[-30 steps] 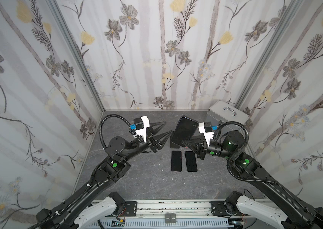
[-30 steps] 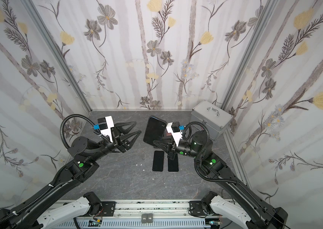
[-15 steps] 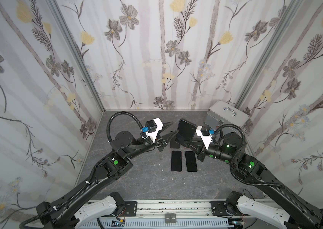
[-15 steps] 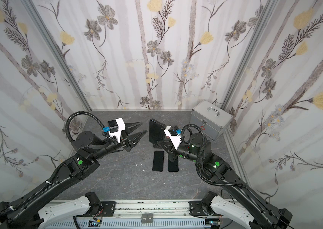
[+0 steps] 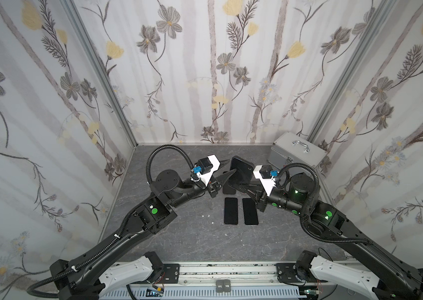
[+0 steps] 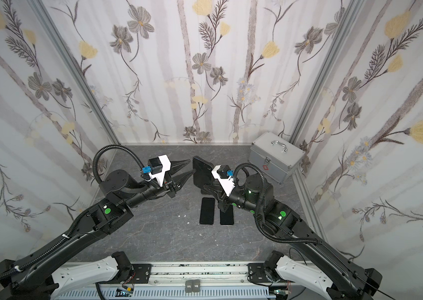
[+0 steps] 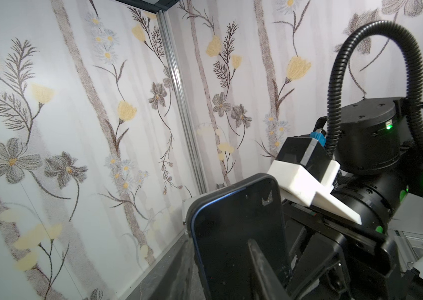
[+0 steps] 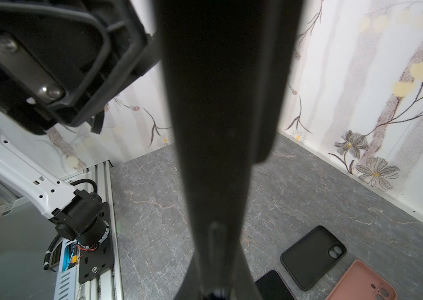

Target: Take the phone out of the phone case

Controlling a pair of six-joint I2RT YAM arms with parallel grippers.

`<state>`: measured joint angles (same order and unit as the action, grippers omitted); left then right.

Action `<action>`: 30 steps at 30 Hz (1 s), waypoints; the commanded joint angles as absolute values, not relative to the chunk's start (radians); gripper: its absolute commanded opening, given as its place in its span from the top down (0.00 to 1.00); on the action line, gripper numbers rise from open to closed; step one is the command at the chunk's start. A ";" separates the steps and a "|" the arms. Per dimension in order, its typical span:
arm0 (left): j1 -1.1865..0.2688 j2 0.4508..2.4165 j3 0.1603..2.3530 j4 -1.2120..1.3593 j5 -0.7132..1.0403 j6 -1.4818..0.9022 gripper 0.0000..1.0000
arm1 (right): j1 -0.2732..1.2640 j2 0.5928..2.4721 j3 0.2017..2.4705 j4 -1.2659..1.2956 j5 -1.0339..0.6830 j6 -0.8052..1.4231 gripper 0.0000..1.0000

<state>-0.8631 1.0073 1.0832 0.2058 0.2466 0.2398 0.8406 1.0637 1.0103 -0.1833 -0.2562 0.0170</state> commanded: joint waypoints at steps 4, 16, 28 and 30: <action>-0.864 1.005 1.089 0.223 0.236 0.252 0.64 | 0.860 1.074 1.024 -0.143 -0.263 -0.008 1.00; -0.864 1.000 1.079 0.222 0.221 0.252 0.64 | 0.879 1.076 1.017 -0.142 -0.251 -0.017 1.00; -0.865 0.985 1.069 0.222 0.195 0.253 0.57 | 0.881 1.063 1.002 -0.133 -0.122 0.022 1.00; -0.864 0.986 1.071 0.222 0.208 0.252 0.60 | 0.881 1.066 1.003 -0.133 -0.130 0.025 1.00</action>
<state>-0.8646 0.9874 1.0710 0.2050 0.1951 0.2481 0.8787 1.0622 0.9981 -0.1825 -0.1394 0.0185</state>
